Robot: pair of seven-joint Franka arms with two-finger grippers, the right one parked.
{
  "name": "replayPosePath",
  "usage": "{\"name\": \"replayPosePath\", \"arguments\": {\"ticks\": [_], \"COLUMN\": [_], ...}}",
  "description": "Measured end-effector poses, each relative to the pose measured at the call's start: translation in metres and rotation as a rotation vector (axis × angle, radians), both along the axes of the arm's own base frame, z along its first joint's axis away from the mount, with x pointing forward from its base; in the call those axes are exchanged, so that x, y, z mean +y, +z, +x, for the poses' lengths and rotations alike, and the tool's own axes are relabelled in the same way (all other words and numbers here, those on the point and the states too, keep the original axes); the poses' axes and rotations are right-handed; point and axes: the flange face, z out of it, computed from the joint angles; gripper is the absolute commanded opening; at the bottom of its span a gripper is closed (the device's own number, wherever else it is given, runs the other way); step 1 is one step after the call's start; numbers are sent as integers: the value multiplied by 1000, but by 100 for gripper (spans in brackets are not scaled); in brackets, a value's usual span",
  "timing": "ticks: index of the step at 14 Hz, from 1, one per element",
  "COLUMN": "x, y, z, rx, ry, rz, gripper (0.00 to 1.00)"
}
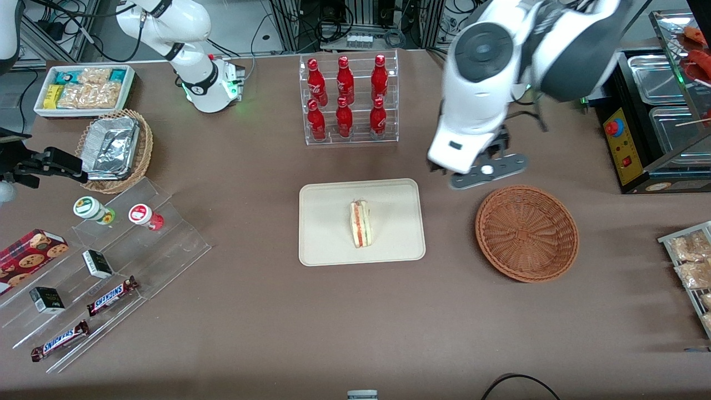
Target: Place sandwich from basket to tray
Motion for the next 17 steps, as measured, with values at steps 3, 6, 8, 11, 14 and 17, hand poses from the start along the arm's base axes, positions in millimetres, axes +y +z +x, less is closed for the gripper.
{"name": "replayPosePath", "arguments": {"ticks": [3, 6, 8, 11, 14, 17], "x": [53, 108, 148, 207, 246, 264], "y": [17, 32, 40, 47, 55, 63], "z": [0, 1, 5, 12, 10, 4], "rx": [26, 54, 74, 99, 111, 106], "ry": [-44, -100, -135, -187, -236, -254], "rz": [-29, -57, -89, -141, -161, -168], "gripper": [100, 100, 100, 100, 100, 100]}}
